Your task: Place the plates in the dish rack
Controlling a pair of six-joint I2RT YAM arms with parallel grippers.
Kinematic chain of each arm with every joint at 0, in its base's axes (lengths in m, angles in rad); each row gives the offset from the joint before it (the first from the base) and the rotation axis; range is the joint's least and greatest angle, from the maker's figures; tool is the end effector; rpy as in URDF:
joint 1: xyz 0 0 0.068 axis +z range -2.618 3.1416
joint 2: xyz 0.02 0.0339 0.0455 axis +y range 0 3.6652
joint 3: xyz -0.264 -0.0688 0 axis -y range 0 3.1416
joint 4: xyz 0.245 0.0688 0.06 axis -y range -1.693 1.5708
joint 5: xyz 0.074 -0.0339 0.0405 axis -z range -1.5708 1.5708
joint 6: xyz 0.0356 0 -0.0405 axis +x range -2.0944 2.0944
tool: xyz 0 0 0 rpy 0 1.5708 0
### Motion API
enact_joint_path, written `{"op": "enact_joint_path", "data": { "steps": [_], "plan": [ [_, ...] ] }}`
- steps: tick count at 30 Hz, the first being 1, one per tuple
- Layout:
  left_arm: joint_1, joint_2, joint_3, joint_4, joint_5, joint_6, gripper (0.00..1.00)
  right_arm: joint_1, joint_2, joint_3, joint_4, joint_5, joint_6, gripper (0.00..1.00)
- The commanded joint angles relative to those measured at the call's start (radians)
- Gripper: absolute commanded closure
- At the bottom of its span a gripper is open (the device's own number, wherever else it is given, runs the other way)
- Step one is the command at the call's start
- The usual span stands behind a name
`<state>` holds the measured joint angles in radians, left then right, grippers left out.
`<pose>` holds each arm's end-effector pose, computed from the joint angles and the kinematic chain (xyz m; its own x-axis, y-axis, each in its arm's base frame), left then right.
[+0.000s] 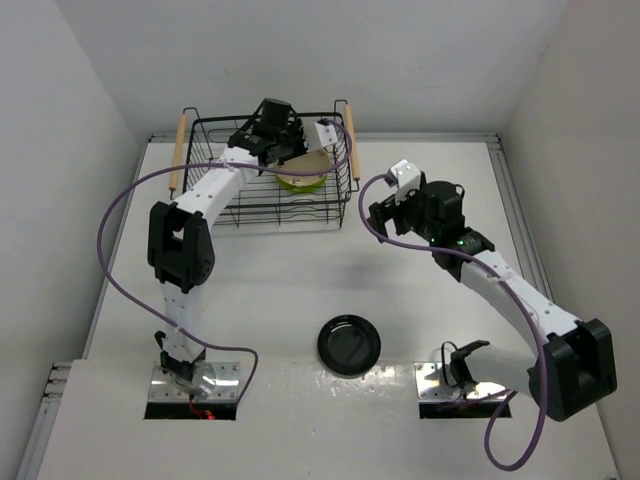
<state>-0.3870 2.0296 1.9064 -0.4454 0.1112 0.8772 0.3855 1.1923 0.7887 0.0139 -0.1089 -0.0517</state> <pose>0.4426 -0.1847 0.3207 0.0362 0.8105 -0.5847 0.6786 0.4095 0.6098 0.2511 0.1061 0.2762 -0.3274 -0.1883 -0.9259 -0.4845 0.8748 -0.0066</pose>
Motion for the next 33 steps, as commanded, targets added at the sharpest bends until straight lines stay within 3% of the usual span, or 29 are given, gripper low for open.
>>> {"op": "enact_joint_path", "data": {
  "steps": [1, 23, 26, 27, 29, 30, 33],
  "plan": [
    [-0.007, -0.022, -0.024, 0.070, 0.001, -0.012, 1.00, -0.007, -0.063, -0.009, 0.027, 0.003, 0.015, 0.02],
    [-0.053, -0.043, -0.205, 0.159, -0.091, 0.022, 1.00, -0.013, -0.152, -0.043, -0.011, 0.020, 0.012, 0.00],
    [-0.053, -0.043, -0.214, 0.159, -0.126, -0.016, 0.88, -0.016, -0.140, -0.020, -0.100, -0.028, 0.022, 0.00],
    [-0.053, -0.043, -0.204, 0.159, -0.136, -0.027, 0.74, -0.013, -0.146, -0.016, -0.161, -0.037, 0.027, 0.00],
    [-0.053, -0.052, -0.191, 0.159, -0.150, -0.041, 0.63, -0.010, -0.157, -0.032, -0.196, -0.071, 0.085, 0.00],
    [-0.053, -0.068, -0.175, 0.149, -0.150, -0.053, 0.51, -0.004, -0.174, -0.048, -0.221, -0.087, 0.102, 0.00],
    [-0.053, -0.097, -0.115, 0.097, -0.159, -0.084, 0.35, 0.039, -0.224, -0.162, -0.221, -0.100, 0.170, 0.00]
  ]
}}
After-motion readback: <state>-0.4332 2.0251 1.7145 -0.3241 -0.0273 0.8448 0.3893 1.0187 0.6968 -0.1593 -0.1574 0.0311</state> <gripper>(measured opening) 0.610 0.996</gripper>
